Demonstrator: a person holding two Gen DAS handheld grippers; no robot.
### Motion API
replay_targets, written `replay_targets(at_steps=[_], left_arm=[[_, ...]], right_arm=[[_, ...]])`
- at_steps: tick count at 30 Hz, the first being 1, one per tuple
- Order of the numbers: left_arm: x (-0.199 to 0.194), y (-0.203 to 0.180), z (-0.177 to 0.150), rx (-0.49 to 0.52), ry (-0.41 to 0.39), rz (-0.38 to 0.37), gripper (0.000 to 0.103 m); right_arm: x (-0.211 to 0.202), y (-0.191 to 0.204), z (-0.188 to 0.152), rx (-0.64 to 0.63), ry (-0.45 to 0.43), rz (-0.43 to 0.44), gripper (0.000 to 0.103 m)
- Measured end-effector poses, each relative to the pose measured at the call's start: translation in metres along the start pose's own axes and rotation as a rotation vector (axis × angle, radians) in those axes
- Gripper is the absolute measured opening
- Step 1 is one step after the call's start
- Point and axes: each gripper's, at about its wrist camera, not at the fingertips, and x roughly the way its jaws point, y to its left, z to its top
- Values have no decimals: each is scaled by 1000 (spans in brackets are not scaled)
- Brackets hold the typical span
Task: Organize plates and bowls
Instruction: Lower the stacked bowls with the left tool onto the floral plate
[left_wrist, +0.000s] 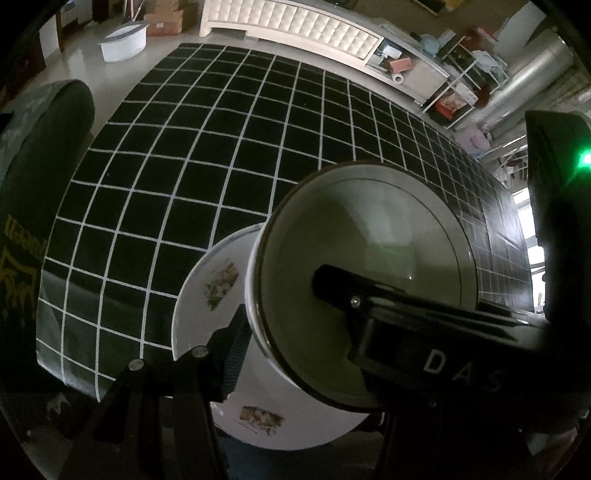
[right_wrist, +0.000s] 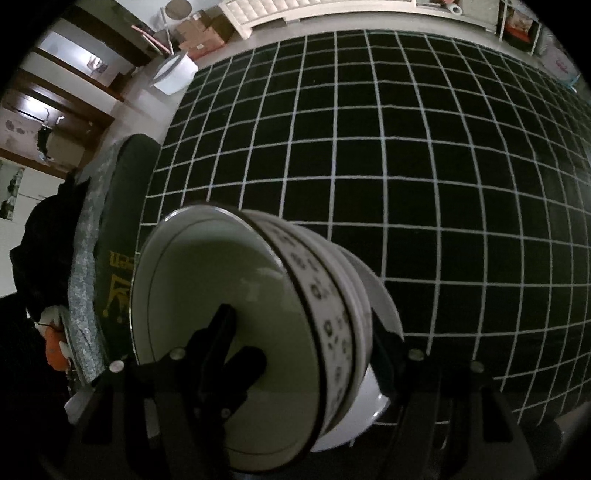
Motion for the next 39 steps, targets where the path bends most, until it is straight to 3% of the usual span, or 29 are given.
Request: replay_targets(at_steps=[14,22,31,39], left_arm=[[7,6,-8,-23,7,7,50],[5,1,-11,20,-10,45,49],[4,9,-12,-4,-7,27,49],[-26,12,-2,-12,-92,64,49]], right_arm=[[14,-3,-1,-8,26,-9,71],[19,-10,-2,3,25,36,72],[18,-11,-2,-17,22,52,72],[-12,-13,-1,-88,-48,76,72]])
